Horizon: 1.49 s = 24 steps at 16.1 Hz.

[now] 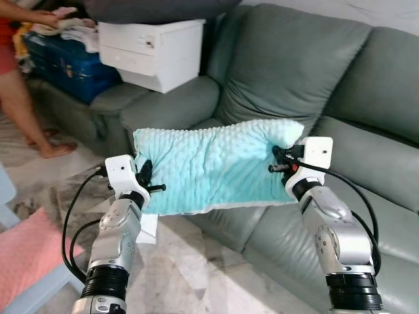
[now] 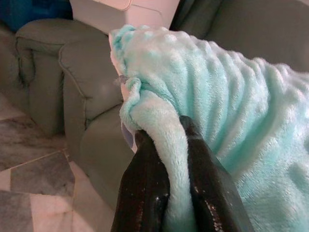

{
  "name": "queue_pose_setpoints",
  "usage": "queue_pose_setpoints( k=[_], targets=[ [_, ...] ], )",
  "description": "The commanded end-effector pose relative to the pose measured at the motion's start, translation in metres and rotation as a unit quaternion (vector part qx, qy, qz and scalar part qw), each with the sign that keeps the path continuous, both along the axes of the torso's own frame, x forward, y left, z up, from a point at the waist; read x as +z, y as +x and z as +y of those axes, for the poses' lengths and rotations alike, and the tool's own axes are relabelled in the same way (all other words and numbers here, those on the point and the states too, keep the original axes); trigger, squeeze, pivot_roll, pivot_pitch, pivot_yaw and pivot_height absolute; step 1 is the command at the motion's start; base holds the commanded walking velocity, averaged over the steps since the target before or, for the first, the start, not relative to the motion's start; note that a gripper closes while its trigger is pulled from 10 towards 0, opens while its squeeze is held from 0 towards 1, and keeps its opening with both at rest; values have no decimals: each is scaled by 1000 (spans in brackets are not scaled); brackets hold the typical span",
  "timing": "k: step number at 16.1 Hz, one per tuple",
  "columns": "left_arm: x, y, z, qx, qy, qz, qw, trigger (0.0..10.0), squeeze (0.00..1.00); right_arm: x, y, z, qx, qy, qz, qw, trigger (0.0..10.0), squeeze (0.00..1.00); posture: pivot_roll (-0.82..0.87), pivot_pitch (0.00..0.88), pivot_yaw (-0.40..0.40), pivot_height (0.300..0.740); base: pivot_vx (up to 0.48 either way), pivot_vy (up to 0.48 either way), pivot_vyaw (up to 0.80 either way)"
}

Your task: Move the pillow to the sofa

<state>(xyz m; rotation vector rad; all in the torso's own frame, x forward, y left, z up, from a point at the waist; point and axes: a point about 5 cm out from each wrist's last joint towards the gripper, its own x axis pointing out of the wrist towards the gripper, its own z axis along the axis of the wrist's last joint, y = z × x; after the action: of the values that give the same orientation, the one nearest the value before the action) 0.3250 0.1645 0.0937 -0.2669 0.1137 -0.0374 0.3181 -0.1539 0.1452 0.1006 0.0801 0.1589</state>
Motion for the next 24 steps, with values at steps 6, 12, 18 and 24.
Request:
queue_pose_setpoints(
  k=[6,12,18,24],
  targets=[
    [15,8,1,-4,15,-18,1000,10000,0,10,3,0,-2,-6,-24,1000,10000,0,-191,0,-25,740,0,0,-788],
    [17,11,10,8,-16,-14,1000,10000,0,8,0,1,-1,-3,-20,1000,10000,0,-193,0,-33,740,0,55,-788],
    [22,14,7,-19,-18,-18,999,10000,0,10,-2,2,3,-5,-26,1000,10000,0,-198,0,-36,740,0,476,0],
    [21,13,-2,-44,-18,-11,999,10000,0,9,-3,0,-1,-11,-21,1000,10000,0,-205,0,-37,740,0,480,0]
  ],
)
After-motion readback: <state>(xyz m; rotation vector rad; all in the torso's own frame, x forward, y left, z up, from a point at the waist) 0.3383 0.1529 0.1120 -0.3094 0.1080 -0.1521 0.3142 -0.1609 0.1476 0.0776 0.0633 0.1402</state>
